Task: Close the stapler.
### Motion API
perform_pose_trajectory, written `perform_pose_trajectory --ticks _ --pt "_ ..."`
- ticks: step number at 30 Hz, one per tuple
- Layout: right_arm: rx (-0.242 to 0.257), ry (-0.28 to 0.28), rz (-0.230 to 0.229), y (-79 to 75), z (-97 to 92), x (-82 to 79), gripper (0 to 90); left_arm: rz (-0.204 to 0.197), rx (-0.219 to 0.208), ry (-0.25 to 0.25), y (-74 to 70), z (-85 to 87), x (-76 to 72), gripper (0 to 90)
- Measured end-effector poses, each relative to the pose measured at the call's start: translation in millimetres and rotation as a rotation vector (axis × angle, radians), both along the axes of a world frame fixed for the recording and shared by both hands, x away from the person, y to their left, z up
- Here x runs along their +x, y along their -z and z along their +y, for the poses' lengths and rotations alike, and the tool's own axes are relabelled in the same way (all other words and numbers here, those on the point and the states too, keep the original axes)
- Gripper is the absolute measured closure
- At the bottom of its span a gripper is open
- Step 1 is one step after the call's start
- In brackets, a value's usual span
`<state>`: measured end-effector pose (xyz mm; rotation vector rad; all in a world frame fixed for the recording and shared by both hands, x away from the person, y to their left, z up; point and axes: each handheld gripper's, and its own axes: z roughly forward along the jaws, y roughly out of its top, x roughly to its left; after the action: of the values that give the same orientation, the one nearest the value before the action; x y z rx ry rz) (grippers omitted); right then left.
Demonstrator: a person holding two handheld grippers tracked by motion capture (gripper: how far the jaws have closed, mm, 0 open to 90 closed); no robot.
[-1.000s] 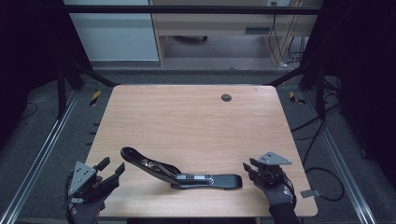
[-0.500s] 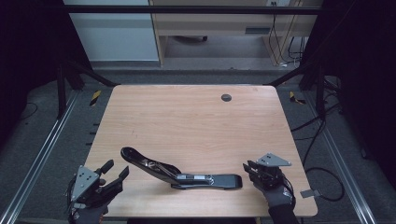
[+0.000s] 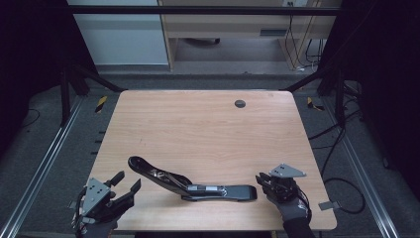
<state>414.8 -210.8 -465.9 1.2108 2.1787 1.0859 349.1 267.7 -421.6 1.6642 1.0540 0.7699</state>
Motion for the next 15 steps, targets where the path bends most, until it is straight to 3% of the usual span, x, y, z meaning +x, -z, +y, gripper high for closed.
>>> perform_pose_trajectory --ticks 15 --pt "0.009 -0.017 0.007 0.3 7.1 -3.8 81.5 -0.02 -0.014 0.022 -3.8 -4.1 -8.7 36.8"
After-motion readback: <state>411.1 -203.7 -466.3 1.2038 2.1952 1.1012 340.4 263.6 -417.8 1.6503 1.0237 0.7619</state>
